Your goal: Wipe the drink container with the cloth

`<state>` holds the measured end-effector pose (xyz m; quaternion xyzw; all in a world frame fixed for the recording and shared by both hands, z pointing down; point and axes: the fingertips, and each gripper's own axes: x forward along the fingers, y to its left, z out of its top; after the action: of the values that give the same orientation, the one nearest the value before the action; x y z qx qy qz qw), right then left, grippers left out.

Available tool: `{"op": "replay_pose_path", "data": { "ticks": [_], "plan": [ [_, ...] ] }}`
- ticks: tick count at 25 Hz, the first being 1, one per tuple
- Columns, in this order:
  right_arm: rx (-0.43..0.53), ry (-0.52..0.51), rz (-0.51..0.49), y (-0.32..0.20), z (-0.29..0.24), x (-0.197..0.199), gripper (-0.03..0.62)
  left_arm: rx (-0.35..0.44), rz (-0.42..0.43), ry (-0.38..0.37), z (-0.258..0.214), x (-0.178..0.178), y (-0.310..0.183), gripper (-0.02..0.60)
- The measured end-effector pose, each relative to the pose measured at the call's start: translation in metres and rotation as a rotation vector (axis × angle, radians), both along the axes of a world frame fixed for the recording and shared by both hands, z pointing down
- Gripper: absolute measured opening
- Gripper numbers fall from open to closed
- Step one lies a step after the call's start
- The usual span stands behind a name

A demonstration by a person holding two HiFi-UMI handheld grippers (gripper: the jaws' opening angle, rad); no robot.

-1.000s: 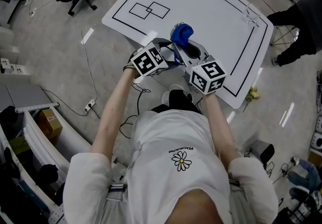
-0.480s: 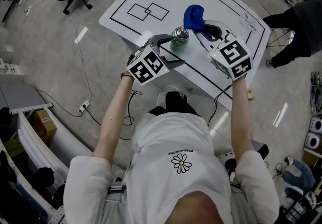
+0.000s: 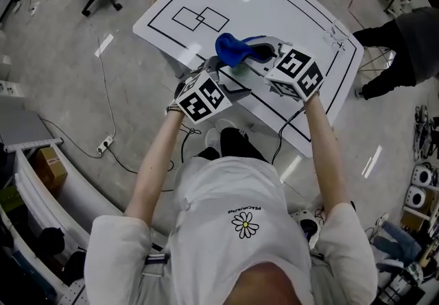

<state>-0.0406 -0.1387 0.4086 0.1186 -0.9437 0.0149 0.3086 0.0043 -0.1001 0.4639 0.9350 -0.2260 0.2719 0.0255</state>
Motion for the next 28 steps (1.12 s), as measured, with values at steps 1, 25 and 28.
{"op": "replay_pose_path", "data": {
  "ticks": [1, 25, 28],
  "plan": [
    [-0.011, -0.015, 0.003, 0.003, 0.001, 0.0, 0.043, -0.004, -0.006, 0.01, 0.0, 0.0, 0.0, 0.36],
    [0.1, -0.423, 0.247, 0.0, -0.09, 0.037, 0.043, 0.132, -0.252, 0.176, -0.084, -0.04, -0.02, 0.284],
    [0.197, -0.533, 0.387, -0.003, -0.109, 0.053, 0.043, 0.213, -0.393, 0.254, -0.115, -0.052, -0.023, 0.101]
  ]
}}
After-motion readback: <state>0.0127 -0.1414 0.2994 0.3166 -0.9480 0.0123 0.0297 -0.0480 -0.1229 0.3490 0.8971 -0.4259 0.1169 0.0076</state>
